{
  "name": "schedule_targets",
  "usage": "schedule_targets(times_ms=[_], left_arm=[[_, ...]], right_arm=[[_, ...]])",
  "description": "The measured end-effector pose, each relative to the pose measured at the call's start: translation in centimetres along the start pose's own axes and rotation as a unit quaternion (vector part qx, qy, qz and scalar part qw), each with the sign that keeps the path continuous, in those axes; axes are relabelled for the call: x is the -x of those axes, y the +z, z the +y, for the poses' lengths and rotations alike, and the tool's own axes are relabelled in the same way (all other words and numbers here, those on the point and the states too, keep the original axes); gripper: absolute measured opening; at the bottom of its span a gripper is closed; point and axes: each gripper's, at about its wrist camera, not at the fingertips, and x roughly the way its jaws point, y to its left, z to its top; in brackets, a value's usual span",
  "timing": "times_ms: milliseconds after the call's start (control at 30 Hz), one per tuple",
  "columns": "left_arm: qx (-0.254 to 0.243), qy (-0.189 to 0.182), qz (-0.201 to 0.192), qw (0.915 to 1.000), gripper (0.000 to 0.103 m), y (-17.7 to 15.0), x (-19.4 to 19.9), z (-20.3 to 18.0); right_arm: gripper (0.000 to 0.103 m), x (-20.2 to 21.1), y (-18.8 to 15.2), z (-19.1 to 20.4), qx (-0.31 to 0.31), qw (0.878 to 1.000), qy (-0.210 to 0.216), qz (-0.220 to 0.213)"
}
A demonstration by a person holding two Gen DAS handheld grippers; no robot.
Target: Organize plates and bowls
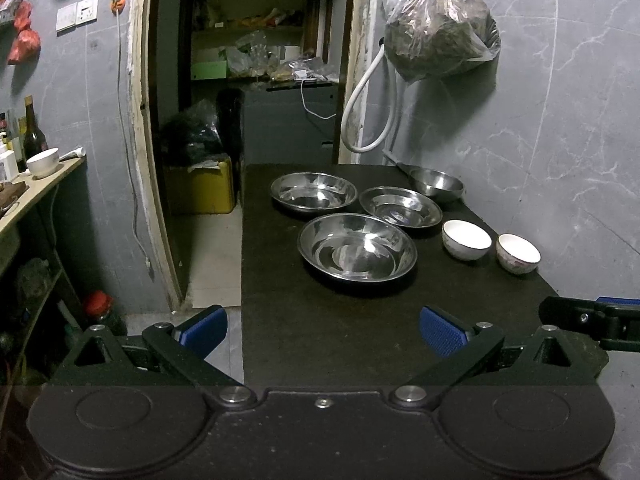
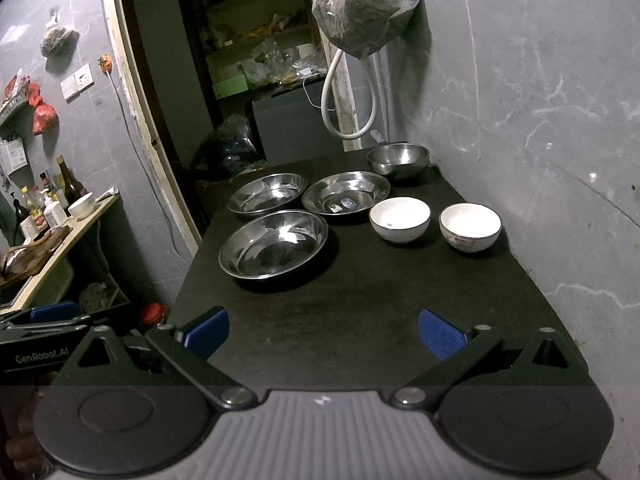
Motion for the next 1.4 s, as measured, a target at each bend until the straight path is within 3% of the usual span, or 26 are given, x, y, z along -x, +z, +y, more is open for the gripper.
schedule_targets(times_ms=[833, 1300, 1400], left_arm=[[0.004, 0.000, 0.011, 0.9999, 0.102, 0.4, -1.0, 0.8], [0.004, 0.006, 0.054, 0.9985, 0.102, 0.5, -3.5, 0.0], [0.008, 0.013, 0.069, 0.9975, 0.102, 0.6, -4.4, 0.0]], right_arm=[[0.103, -0.6, 0.3, 0.2, -0.004, 1.000, -0.002, 0.008], [0.103, -2.5, 0.3, -1.2, -0.016, 0.999, -0.008, 0.037], [0.103, -3.6, 0.5, -1.2, -0.005, 0.998, -0.029, 0.060]])
